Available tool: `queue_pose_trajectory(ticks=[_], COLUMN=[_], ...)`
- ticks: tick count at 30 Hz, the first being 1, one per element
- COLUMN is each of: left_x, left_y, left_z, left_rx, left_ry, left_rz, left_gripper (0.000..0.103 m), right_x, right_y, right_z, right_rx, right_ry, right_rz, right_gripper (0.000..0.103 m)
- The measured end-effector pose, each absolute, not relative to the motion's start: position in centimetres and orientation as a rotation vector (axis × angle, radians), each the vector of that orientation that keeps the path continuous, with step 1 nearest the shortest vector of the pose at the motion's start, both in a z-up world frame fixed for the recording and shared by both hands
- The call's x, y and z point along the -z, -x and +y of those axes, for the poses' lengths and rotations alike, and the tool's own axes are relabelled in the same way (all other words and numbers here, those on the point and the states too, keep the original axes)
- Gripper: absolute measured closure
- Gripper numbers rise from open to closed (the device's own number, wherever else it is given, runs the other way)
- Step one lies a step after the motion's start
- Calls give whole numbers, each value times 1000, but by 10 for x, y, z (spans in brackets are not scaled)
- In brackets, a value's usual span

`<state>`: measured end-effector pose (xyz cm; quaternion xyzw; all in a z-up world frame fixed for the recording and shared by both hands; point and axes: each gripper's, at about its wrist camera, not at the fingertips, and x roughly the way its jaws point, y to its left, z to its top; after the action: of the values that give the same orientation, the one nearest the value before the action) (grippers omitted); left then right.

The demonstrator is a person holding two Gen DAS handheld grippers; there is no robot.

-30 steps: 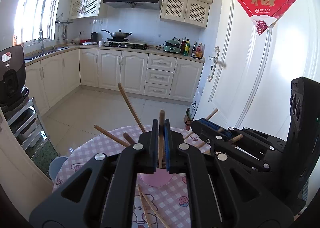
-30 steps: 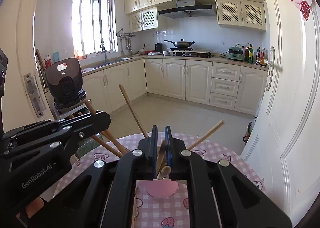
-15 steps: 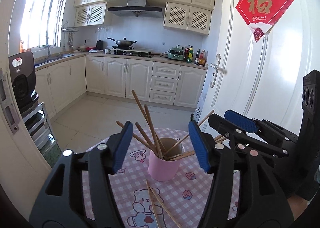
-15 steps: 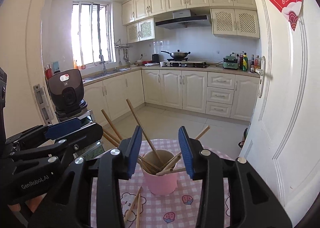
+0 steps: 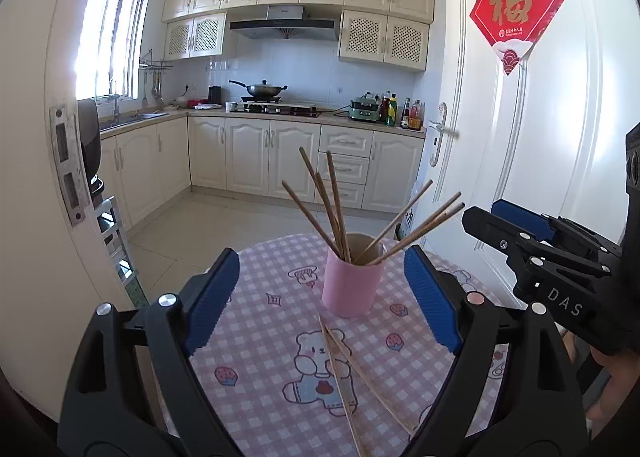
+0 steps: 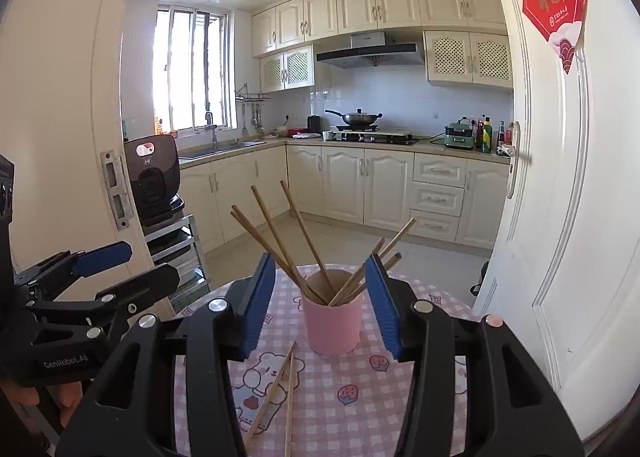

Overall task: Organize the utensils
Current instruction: 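Move both open tools down toward the last two chopsticks on the table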

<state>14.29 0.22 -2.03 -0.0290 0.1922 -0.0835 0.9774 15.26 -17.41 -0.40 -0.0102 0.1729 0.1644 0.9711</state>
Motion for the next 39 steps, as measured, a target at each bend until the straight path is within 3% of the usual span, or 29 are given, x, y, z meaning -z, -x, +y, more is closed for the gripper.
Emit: queue_pose_trajectory(ticks=[23,39], left_x=[120,159], left_y=[-167,-200], left_z=[10,18], left_rx=[179,177], left_ry=[63,112], left_rz=[679,815], left_gripper=[20,20], right_x=[102,153], right_y=[-168,-199], right_z=[-158,-145], right_rx=[-344,-382], right_ry=[29,75], right_rz=[590,807], right_gripper=[57,53])
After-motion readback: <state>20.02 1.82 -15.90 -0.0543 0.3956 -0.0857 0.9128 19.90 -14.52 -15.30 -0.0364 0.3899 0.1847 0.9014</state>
